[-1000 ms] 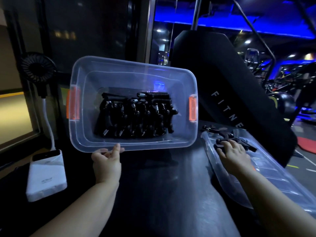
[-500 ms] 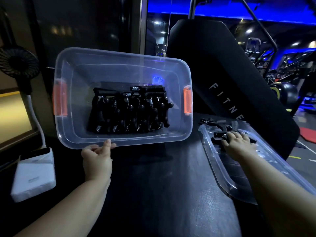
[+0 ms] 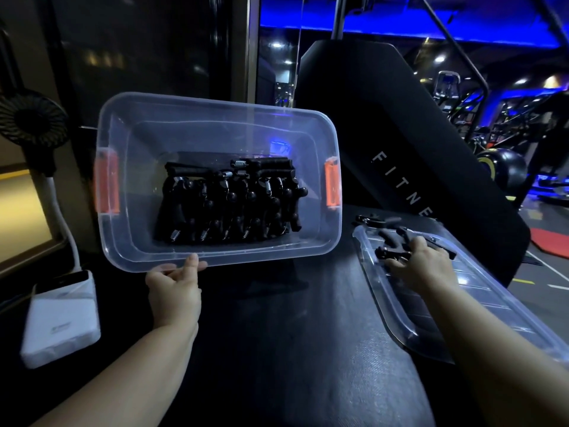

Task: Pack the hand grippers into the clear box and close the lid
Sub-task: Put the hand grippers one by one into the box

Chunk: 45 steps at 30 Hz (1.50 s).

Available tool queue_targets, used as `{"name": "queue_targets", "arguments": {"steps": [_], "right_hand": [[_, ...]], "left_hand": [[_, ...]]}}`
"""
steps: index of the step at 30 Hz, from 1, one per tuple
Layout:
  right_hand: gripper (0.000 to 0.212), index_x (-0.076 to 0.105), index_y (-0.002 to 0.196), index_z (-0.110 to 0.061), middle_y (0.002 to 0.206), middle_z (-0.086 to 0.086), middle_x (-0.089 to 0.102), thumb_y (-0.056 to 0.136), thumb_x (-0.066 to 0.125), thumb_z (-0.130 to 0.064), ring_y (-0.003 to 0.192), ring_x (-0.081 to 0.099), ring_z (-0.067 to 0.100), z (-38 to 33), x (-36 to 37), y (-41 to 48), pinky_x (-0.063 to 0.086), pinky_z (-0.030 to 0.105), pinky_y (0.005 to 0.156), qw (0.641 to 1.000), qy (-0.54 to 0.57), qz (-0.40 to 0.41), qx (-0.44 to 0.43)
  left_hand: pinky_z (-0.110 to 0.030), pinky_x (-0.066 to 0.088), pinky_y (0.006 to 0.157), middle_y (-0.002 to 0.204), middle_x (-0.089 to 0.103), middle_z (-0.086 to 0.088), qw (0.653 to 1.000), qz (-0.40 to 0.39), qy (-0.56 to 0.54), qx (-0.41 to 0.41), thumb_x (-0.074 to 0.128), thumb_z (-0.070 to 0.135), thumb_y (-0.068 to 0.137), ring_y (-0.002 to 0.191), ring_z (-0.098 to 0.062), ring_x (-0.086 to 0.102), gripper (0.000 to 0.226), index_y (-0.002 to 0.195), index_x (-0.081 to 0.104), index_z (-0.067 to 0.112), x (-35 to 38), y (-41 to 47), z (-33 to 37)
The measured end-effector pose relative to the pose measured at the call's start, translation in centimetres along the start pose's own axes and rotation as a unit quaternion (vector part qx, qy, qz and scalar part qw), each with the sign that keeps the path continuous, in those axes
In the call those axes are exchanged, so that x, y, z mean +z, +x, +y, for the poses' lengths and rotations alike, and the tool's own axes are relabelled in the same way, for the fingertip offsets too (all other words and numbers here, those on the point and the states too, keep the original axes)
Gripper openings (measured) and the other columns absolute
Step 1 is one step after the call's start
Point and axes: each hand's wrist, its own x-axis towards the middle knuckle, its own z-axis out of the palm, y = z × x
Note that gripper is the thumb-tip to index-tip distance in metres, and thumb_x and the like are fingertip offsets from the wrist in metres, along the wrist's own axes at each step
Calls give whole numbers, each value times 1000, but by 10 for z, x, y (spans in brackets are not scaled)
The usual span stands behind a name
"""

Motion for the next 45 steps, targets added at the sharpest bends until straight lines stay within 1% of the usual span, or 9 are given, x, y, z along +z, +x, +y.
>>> {"name": "queue_targets", "arguments": {"steps": [4, 7, 10, 20, 26, 30, 36, 39, 45], "right_hand": [[74, 51, 117, -19, 102, 11, 68, 70, 61, -75, 103, 57, 33, -3, -12, -18, 43, 35, 73, 1000, -5, 15, -13], [80, 62, 80, -19, 72, 1, 64, 60, 39, -92, 78, 59, 25, -6, -15, -30, 39, 31, 57, 999, -48, 0, -25], [84, 58, 68, -22, 71, -1, 61, 55, 28, -99, 82, 60, 24, -8, -17, -43, 42, 30, 58, 996, -90, -11, -14], [76, 67, 94, -23, 98, 3, 63, 66, 40, -89, 108, 46, 27, -12, -11, -62, 44, 35, 79, 989, -142, 22, 46], [79, 64, 109, -10, 123, 13, 42, 66, 51, -75, 117, 41, 34, -20, -5, -72, 42, 43, 97, 994, -89, 16, 58], [63, 55, 113, -5, 126, 16, 43, 76, 55, -56, 115, 50, 34, -29, -10, -80, 42, 38, 92, 998, 14, -3, 58], [32, 50, 106, -17, 98, 15, 62, 87, 45, -42, 89, 53, 30, -40, -22, -90, 35, 35, 71, 997, 82, 3, 10], [29, 54, 112, -23, 96, 17, 63, 90, 44, -39, 88, 54, 31, -45, -31, -93, 35, 34, 69, 997, 71, 11, -13], [34, 60, 98, -22, 86, 11, 63, 92, 42, -50, 85, 58, 32, -37, -42, -82, 38, 33, 65, 997, 57, 46, 1]], "left_hand": [[-41, 49, 81, 79, 70, 9, 1000, 1, 3, -9, 58, 34, 93, 75, -3, 60, 32, 105, 35, 15, -1, 3, -2], [-42, 50, 82, 79, 70, 9, 1000, -1, 4, -15, 59, 35, 93, 75, -4, 60, 32, 105, 36, 15, -1, 2, -2], [-40, 50, 77, 82, 71, 7, 1000, -4, 2, -16, 58, 34, 94, 68, -4, 59, 33, 107, 37, 13, -1, -1, 1], [-50, 50, 93, 80, 72, 5, 999, -13, -7, -35, 60, 36, 92, 89, -13, 65, 36, 109, 38, 12, -3, 2, -1], [-51, 48, 96, 78, 71, 7, 999, -11, -18, -48, 60, 35, 92, 94, -12, 64, 33, 106, 37, 15, -3, 2, -1], [-50, 48, 96, 77, 71, 7, 998, -11, -22, -50, 60, 36, 92, 95, -12, 64, 33, 106, 37, 16, -3, 2, 0], [-49, 49, 96, 79, 71, 6, 999, -7, -18, -40, 59, 34, 93, 88, -9, 62, 33, 105, 37, 13, -4, 0, 2], [-48, 49, 95, 79, 71, 6, 999, -9, -18, -41, 59, 33, 93, 84, -3, 60, 32, 105, 37, 13, -4, 0, 2], [-48, 49, 95, 80, 72, 5, 998, -16, -24, -49, 60, 35, 92, 91, -10, 63, 34, 106, 38, 13, -5, 1, 1]]}}
